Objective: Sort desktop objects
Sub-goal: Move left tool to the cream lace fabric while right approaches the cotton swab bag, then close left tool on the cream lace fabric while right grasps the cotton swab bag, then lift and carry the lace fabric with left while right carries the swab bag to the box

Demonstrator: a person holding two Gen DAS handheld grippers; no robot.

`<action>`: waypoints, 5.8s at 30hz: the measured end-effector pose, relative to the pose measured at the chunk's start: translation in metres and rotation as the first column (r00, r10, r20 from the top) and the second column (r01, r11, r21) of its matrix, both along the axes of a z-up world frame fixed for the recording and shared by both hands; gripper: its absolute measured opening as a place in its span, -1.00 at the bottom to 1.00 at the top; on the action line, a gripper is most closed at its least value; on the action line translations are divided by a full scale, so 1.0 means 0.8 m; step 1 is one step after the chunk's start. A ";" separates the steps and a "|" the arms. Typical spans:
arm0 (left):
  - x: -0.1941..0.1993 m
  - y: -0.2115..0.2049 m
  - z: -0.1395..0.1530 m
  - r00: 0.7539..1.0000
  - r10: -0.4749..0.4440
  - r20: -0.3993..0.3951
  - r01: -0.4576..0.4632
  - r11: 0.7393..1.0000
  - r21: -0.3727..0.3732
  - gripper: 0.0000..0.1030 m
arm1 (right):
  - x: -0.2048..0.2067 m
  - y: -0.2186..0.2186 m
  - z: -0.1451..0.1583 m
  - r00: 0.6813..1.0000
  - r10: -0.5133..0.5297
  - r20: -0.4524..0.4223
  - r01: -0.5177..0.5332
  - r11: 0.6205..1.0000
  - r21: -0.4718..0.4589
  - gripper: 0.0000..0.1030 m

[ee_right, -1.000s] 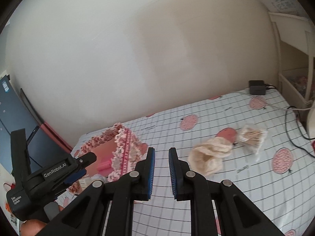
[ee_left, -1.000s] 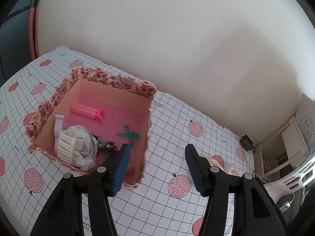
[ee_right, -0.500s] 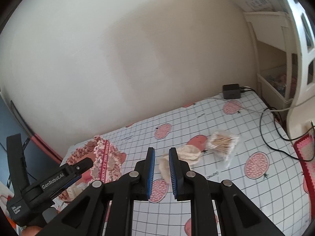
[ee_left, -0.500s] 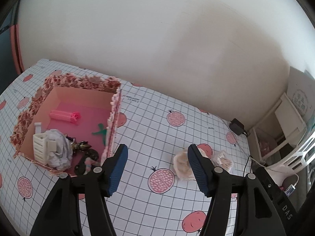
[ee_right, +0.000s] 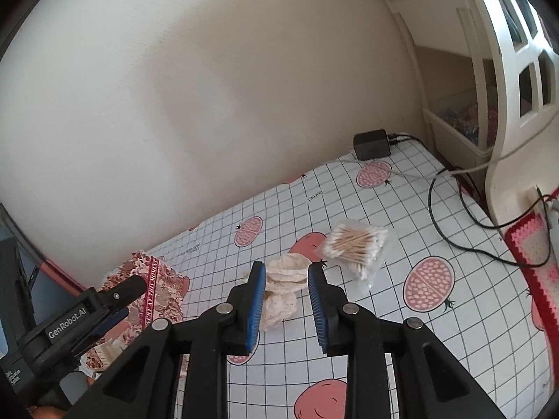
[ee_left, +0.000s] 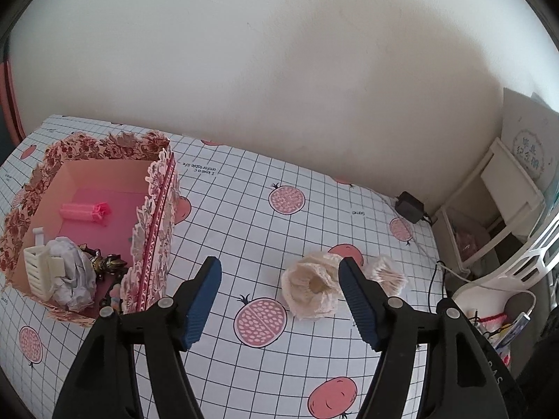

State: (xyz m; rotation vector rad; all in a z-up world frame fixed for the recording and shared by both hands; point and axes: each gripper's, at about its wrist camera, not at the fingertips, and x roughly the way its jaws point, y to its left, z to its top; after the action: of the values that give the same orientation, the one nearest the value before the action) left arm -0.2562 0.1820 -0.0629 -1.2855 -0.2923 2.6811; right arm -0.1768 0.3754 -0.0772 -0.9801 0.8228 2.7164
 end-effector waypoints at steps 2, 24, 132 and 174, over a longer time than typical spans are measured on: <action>-0.002 0.004 -0.004 1.000 0.001 0.004 -0.001 1.000 -0.005 0.37 | -0.001 0.003 0.000 1.000 -0.011 0.002 0.011 1.000 0.019 -0.45; -0.045 0.054 -0.049 0.993 -0.091 0.077 0.092 0.996 -0.015 0.50 | -0.030 0.043 -0.034 0.993 -0.080 0.086 0.074 0.995 0.070 -0.43; -0.020 -0.002 -0.160 0.964 -0.041 0.262 0.061 0.996 -0.069 -0.54 | -0.023 -0.009 -0.126 0.905 -0.145 0.401 0.174 0.984 -0.038 0.40; 0.030 -0.097 -0.010 0.997 0.014 -0.069 -0.006 0.994 0.112 -0.54 | 0.005 -0.120 0.029 0.995 -0.001 -0.102 -0.003 0.999 -0.039 0.41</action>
State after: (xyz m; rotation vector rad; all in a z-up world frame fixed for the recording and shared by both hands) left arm -0.2324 0.1044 -0.0712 -1.1589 -0.4344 2.6693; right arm -0.1732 0.2791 -0.0537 -0.8549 0.8962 2.7807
